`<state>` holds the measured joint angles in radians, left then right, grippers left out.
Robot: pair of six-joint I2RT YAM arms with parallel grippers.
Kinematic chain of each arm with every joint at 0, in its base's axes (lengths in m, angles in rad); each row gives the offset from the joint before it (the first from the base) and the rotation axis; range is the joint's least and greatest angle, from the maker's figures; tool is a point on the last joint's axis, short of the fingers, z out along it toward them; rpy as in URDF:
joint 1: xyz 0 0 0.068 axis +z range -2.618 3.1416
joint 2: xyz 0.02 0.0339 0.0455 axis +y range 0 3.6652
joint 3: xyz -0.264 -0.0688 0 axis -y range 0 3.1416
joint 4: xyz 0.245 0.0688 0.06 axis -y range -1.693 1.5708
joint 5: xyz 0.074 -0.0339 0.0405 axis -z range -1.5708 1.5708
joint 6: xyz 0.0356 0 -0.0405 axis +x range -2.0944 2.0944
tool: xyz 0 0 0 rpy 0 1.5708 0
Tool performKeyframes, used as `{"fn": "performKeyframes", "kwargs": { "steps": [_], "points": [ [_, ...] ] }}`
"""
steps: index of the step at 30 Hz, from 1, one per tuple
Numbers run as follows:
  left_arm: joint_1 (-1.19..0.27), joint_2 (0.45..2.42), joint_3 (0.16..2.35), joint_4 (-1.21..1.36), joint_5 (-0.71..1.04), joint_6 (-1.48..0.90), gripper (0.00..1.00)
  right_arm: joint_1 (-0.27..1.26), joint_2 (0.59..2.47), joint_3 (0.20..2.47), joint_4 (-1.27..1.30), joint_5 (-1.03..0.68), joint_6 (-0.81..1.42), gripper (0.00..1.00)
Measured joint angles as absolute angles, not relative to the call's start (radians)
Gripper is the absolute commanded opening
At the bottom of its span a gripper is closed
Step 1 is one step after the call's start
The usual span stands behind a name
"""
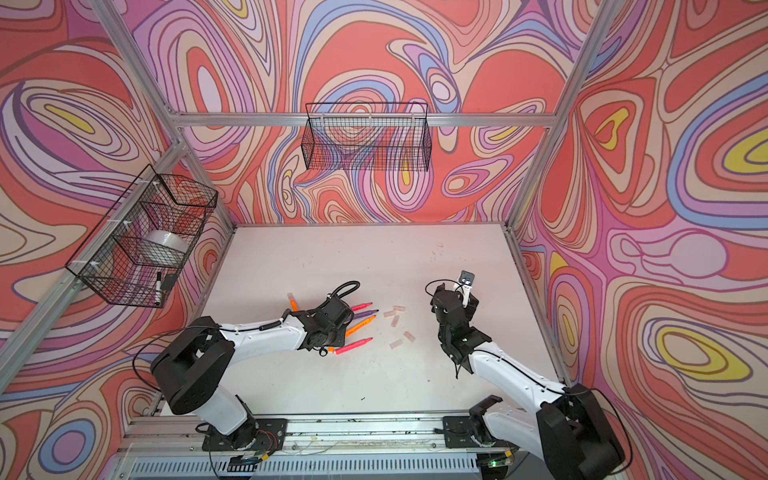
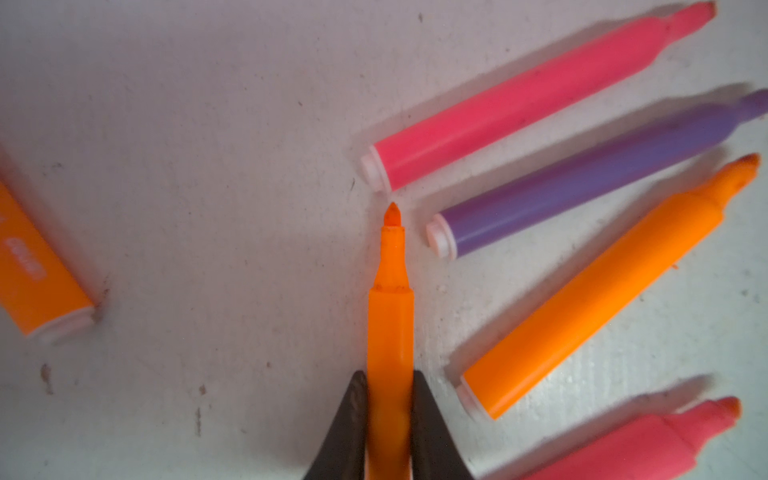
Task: Insert the pens into the pen caps
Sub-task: 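Lift the orange marker upright with the left gripper while the right gripper approaches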
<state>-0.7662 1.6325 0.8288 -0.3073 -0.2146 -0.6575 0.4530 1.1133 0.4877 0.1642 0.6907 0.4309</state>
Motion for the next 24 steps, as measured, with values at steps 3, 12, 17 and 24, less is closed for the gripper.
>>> {"fn": "performKeyframes", "kwargs": {
  "steps": [3, 12, 17, 24],
  "points": [
    [-0.766, 1.633, 0.830, -0.307, -0.214, -0.657, 0.14, 0.453, 1.112, 0.488, 0.164, 0.691, 0.431, 0.77],
    [-0.766, 1.519, 0.829, -0.321, -0.214, -0.637, 0.00, 0.453, 1.040, 0.479, 0.108, 0.656, 0.444, 0.78],
    [-0.767, 1.280, 0.793, -0.233, -0.181, -0.577, 0.00, 0.453, 0.908, 0.493, 0.028, 0.491, 0.506, 0.78],
    [-0.767, 1.076, 0.609, 0.013, -0.041, -0.499, 0.00, 0.482, 0.890, 0.456, 0.173, 0.125, 0.691, 0.75]
  ]
}}
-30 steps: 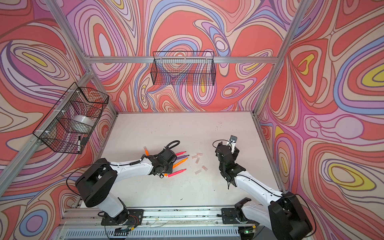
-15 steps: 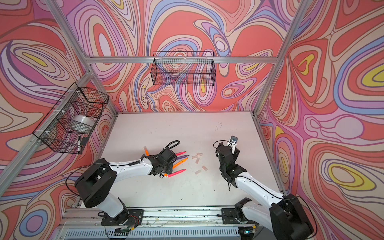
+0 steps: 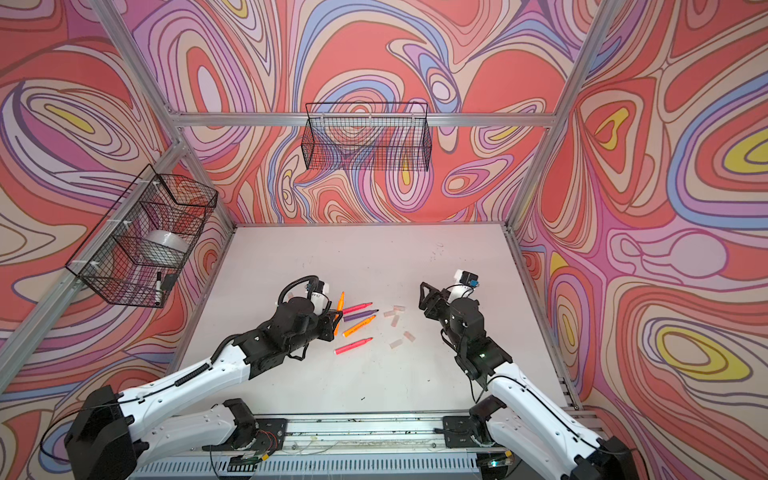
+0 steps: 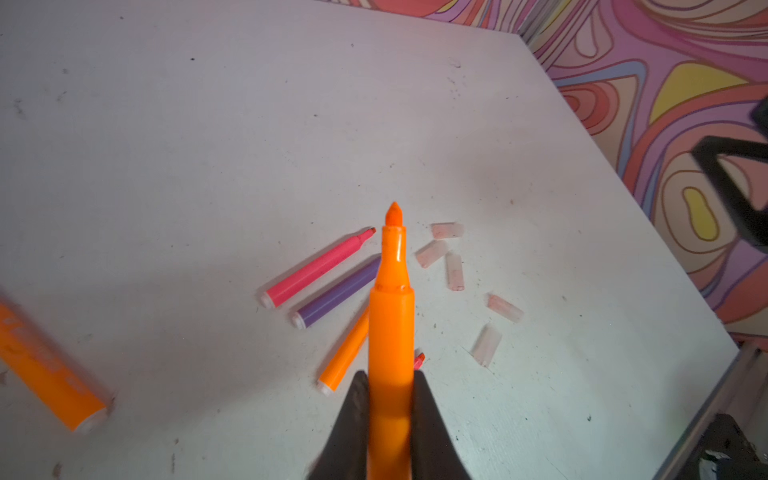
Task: Insert the pens into the pen caps
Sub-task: 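Lift the orange marker upright with the left gripper while the right gripper approaches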
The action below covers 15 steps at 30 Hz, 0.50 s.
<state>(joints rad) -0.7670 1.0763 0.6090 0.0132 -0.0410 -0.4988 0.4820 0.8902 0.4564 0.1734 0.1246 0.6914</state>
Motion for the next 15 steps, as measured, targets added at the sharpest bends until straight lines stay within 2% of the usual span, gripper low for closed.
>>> {"fn": "performKeyframes", "kwargs": {
  "steps": [6, 9, 15],
  "points": [
    [-0.767, 1.095, 0.522, 0.195, 0.054, -0.467, 0.00, 0.731, 1.161, 0.517, 0.304, 0.015, 0.756, 0.68],
    [-0.768, 1.108, 0.490, 0.252, 0.084, -0.459, 0.00, 0.767, 1.205, 0.521, 0.382, -0.010, 0.788, 0.62],
    [-0.770, 1.135, 0.469, 0.305, 0.131, -0.445, 0.00, 0.821, 1.266, 0.588, 0.432, -0.017, 0.814, 0.57]
  ]
}}
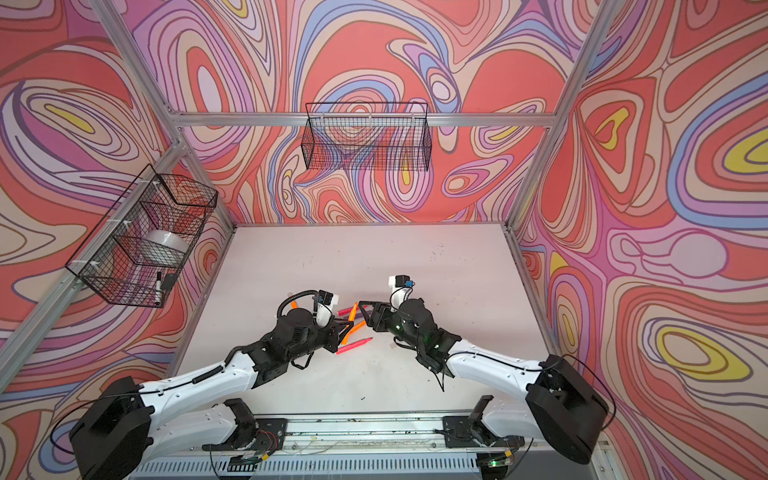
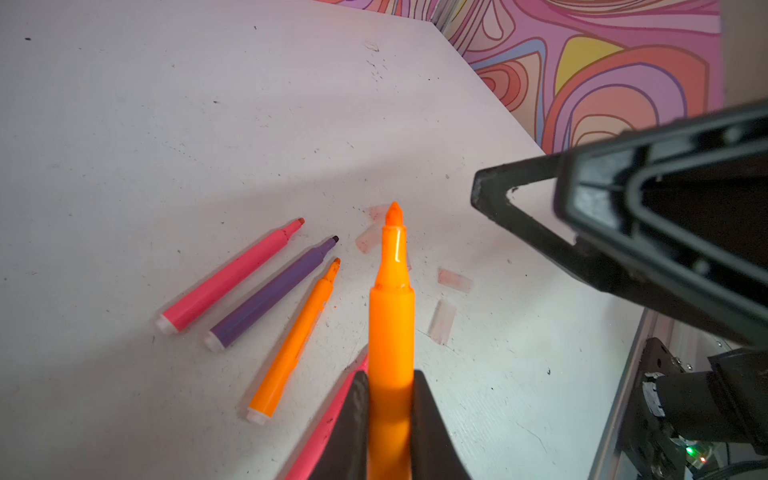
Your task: Insert the pens into the pen caps
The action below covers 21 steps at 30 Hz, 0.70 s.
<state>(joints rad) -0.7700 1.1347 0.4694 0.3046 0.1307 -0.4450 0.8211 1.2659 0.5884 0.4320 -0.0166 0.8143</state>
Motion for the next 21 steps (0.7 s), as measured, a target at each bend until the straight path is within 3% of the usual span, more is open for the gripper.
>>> {"fn": "performKeyframes", "kwargs": {
  "steps": [15, 21],
  "points": [
    [-0.773, 1.106, 0.456, 0.343, 0.154, -0.445, 0.00, 0.905, 1.350, 0.606, 0.465, 0.043, 0.855, 0.46],
    [-0.773, 1.100, 0.455, 0.348, 0.158, -0.445, 0.00, 0.906, 1.420, 0.641, 0.460, 0.049, 0.865, 0.34]
  ]
}}
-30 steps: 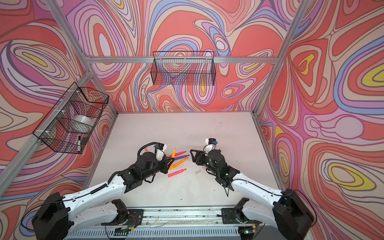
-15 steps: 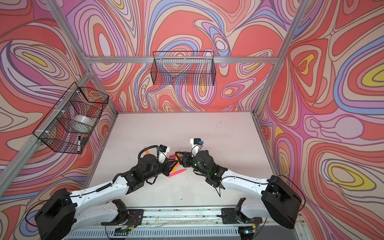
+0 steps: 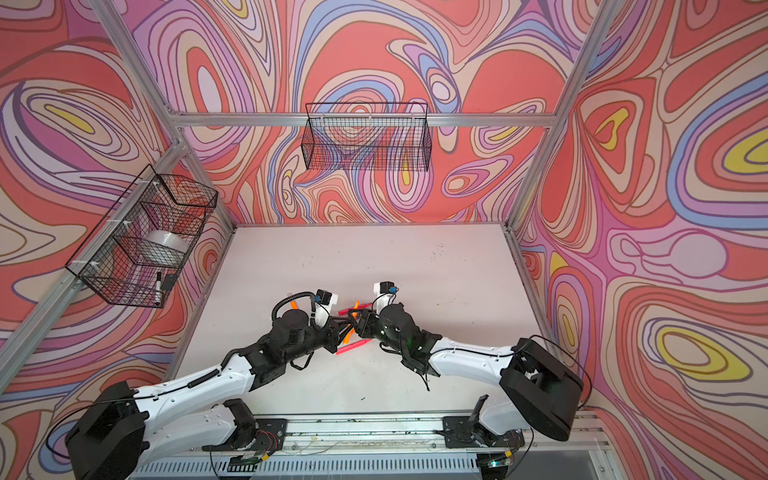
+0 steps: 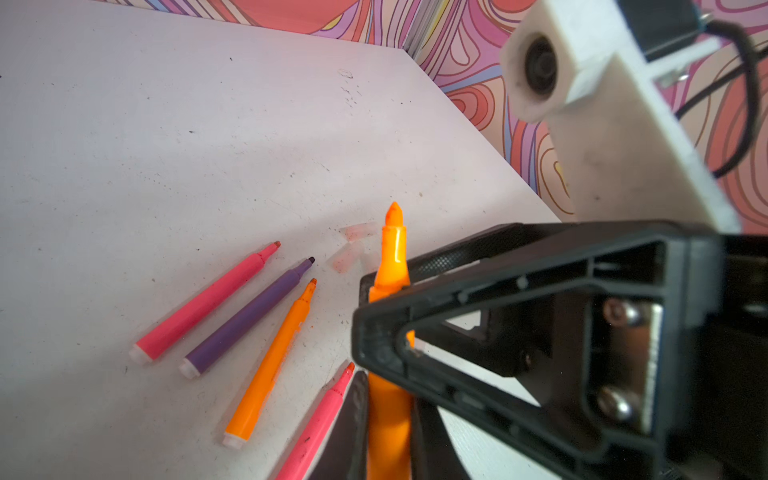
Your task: Insert the pens into the pen caps
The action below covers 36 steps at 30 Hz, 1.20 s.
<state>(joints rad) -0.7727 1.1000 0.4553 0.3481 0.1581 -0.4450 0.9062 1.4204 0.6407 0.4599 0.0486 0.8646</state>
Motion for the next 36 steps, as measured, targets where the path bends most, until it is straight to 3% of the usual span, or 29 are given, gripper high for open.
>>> {"fn": "performKeyframes", "kwargs": {
  "steps": [6, 10, 15, 23, 32, 36],
  "points": [
    [-0.773, 1.100, 0.455, 0.349, 0.160, -0.445, 0.00, 0.913, 1.460, 0.687, 0.460, 0.057, 0.870, 0.12],
    [-0.772, 1.101, 0.455, 0.348, 0.158, -0.445, 0.03, 0.916, 1.465, 0.690, 0.456, 0.066, 0.866, 0.04],
    [-0.772, 1.103, 0.455, 0.348, 0.157, -0.445, 0.19, 0.923, 1.465, 0.690, 0.455, 0.084, 0.866, 0.00],
    [-0.773, 1.116, 0.451, 0.348, 0.160, -0.445, 0.26, 0.952, 1.472, 0.721, 0.450, 0.089, 0.865, 0.00],
    [-0.773, 1.123, 0.448, 0.346, 0.157, -0.446, 0.14, 0.966, 1.491, 0.737, 0.463, 0.089, 0.865, 0.00],
    [-0.773, 1.118, 0.440, 0.345, 0.154, -0.446, 0.05, 0.970, 1.494, 0.737, 0.464, 0.089, 0.865, 0.00]
  ]
}}
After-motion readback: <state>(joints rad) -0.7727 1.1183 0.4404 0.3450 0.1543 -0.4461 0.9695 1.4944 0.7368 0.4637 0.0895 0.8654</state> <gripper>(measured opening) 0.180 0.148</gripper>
